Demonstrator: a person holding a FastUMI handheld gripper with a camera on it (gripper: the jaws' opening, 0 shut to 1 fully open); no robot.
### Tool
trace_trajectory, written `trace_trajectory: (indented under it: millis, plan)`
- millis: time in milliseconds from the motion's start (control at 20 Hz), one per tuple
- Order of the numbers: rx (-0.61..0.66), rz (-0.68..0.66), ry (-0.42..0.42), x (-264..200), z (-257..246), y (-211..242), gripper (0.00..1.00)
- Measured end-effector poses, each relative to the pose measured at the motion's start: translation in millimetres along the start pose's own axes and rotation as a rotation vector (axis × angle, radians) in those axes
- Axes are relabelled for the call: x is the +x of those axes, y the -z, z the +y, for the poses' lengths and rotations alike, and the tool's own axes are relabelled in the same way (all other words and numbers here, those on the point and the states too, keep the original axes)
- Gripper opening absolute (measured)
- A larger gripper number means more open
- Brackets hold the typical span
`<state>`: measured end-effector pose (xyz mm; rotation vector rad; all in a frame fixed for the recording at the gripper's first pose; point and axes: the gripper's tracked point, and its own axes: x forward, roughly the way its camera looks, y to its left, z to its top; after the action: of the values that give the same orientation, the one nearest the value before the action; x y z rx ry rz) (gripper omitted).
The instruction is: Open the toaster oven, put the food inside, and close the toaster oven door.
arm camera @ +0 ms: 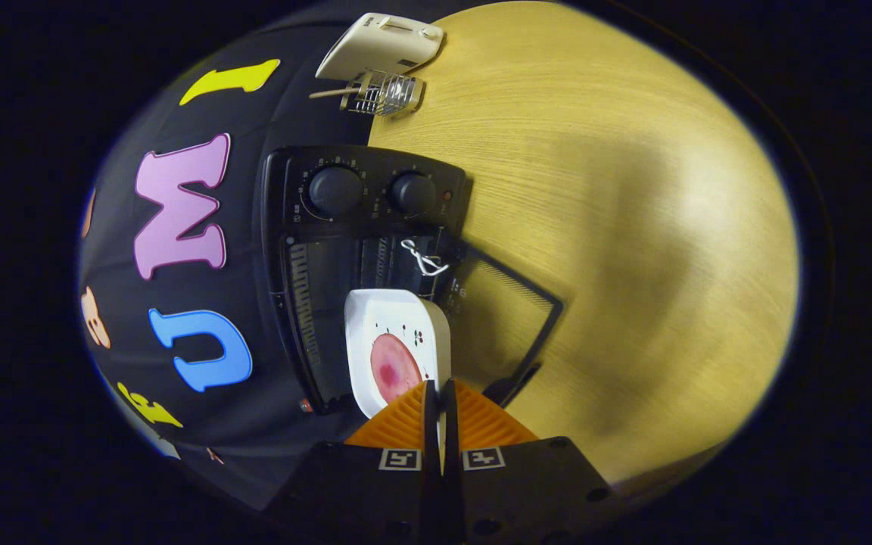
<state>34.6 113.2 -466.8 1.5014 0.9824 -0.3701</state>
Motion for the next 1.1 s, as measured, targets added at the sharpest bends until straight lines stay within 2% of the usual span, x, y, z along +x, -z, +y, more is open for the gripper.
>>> trace_trajectory:
  millis: [400, 600, 700, 800, 850, 950, 1100]
  plan:
    - [0.166, -0.17, -0.005, 85.2, 44.3, -6.8, 0.05]
    - [0.199, -0.218, 0.014, 103.6, 49.6, -6.7, 0.05]
    - [0.219, -0.226, -0.002, 106.4, 52.9, -8.5, 0.1]
    - [0.215, -0.236, -0.013, 101.0, 57.6, -11.3, 0.2]
    - [0.201, -0.244, 0.002, 97.8, 54.2, -14.2, 0.33]
    - [0.166, -0.245, 0.015, 91.0, 51.2, -14.3, 0.35]
    - [0.131, -0.177, -0.006, 72.0, 54.0, 2.2, 0.35]
